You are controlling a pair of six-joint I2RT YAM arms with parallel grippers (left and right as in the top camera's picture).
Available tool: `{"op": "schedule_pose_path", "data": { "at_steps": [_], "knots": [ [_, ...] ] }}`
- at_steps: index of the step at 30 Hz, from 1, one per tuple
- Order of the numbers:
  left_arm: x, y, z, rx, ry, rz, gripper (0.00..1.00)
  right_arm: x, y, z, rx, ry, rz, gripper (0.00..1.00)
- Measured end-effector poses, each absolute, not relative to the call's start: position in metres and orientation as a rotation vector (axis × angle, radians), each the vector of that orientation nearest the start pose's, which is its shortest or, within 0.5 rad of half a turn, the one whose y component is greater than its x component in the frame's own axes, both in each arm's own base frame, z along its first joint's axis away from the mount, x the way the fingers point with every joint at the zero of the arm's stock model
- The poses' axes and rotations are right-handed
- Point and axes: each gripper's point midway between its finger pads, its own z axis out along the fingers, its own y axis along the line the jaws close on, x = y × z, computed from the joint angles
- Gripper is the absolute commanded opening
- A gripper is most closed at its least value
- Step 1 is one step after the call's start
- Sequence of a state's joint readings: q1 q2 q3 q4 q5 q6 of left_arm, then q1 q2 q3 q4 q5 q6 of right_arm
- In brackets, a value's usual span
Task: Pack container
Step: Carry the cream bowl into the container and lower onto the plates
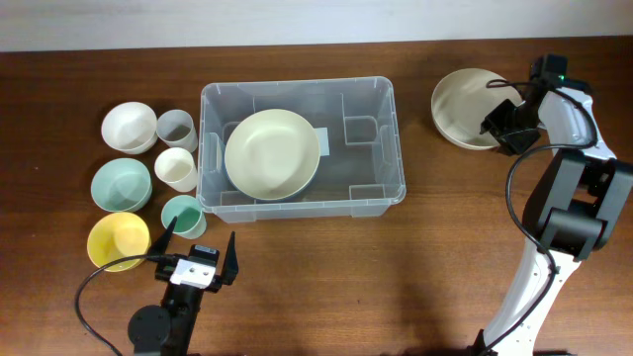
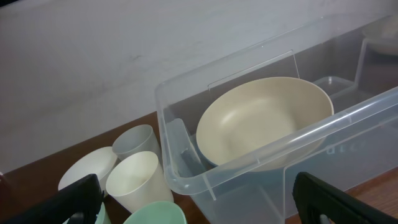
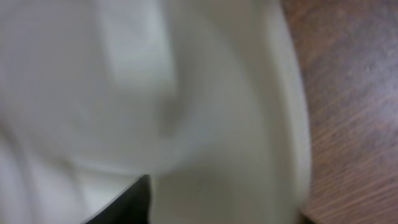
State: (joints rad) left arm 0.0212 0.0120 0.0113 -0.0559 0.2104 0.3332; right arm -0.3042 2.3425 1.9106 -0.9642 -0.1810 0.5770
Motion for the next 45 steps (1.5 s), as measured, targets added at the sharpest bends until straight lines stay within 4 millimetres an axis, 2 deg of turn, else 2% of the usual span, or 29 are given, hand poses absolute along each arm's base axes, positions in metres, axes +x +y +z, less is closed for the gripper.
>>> {"op": "schedule_pose_path", "data": {
  "at_steps": [8,19,25,27,30,32,36,40,41,43,45],
  "knots": [
    [0.243,-0.031,0.163,0.411,1.574,0.101,1.0,0.479,-0.118,0.013,1.255,2.709,0.302,0.04],
    [0.243,-0.031,0.163,0.411,1.574,0.102,1.0,0.478,-0.125,0.014,1.274,2.691,0.359,0.04],
    [0.243,-0.031,0.163,0.411,1.574,0.102,1.0,0.473,-0.144,0.018,1.305,2.654,0.466,0.04],
    [0.243,-0.031,0.163,0.411,1.574,0.102,1.0,0.474,-0.153,0.026,1.305,2.623,0.533,0.04],
    [0.243,-0.031,0.163,0.411,1.574,0.102,1.0,0.48,-0.166,0.048,1.281,2.57,0.628,0.04],
    [0.243,-0.031,0.163,0.411,1.574,0.102,1.0,0.484,-0.173,0.07,1.254,2.524,0.684,0.04],
    [0.243,-0.031,0.163,0.411,1.574,0.102,1.0,0.489,-0.174,0.138,1.131,2.436,0.765,0.04],
    [0.243,-0.031,0.163,0.411,1.574,0.102,1.0,0.488,-0.141,0.204,0.955,2.4,0.84,0.04],
    [0.243,-0.031,0.163,0.411,1.574,0.101,1.0,0.486,-0.122,0.224,0.883,2.399,0.86,0.04],
    [0.243,-0.031,0.163,0.411,1.574,0.102,1.0,0.483,-0.087,0.249,0.753,2.415,0.878,0.04],
    [0.243,-0.031,0.163,0.411,1.574,0.102,1.0,0.478,-0.038,0.271,0.59,2.449,0.885,0.04]
  ]
}}
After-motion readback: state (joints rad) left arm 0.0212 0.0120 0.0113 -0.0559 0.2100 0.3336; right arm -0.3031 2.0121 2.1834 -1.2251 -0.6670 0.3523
